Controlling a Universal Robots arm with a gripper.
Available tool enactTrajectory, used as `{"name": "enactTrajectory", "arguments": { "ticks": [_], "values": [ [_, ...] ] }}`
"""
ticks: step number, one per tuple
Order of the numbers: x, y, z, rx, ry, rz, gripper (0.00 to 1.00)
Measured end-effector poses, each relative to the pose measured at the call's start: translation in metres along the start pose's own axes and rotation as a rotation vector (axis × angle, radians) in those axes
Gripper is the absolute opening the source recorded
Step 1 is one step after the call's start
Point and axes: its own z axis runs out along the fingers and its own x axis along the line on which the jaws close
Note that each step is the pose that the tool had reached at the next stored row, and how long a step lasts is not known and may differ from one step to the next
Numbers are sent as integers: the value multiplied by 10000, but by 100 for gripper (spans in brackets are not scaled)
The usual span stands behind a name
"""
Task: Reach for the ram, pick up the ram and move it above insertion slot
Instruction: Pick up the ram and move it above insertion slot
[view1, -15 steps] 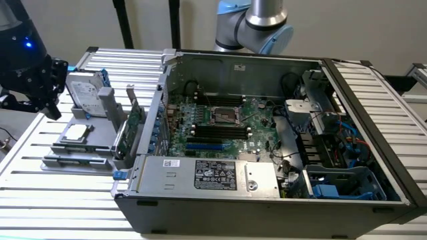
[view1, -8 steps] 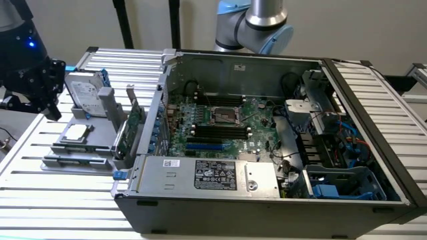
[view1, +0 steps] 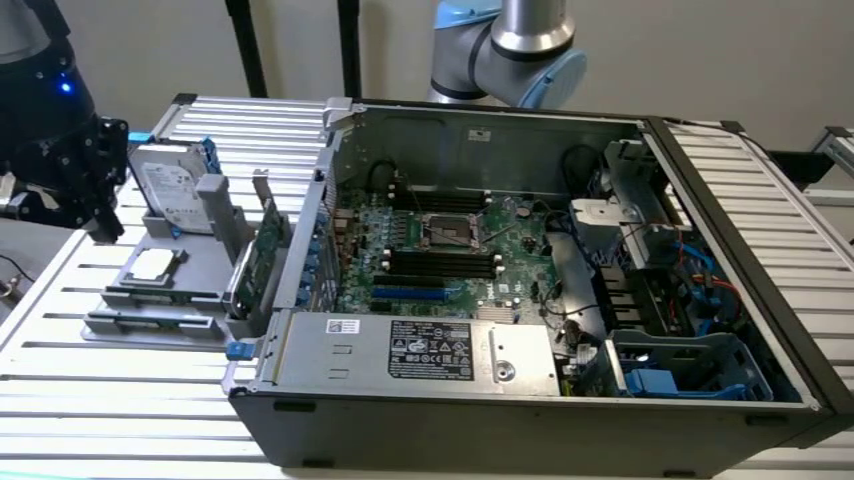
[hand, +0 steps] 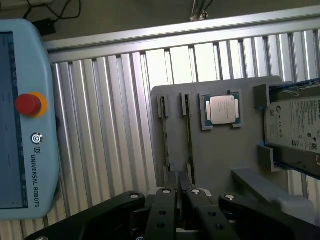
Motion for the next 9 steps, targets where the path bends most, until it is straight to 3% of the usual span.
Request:
{"name": "enactTrajectory", "arguments": {
  "ticks": [1,2,4,5,9],
  "values": [
    [0,0,2,0,0,0,18],
    [-1,-1,8,1,-1,0,30],
    [0,-1,28,1,-1,0,30],
    [-1,-2,45,1,-1,0,36],
    [-1,-6,117,1,-2,0,36]
  ]
}}
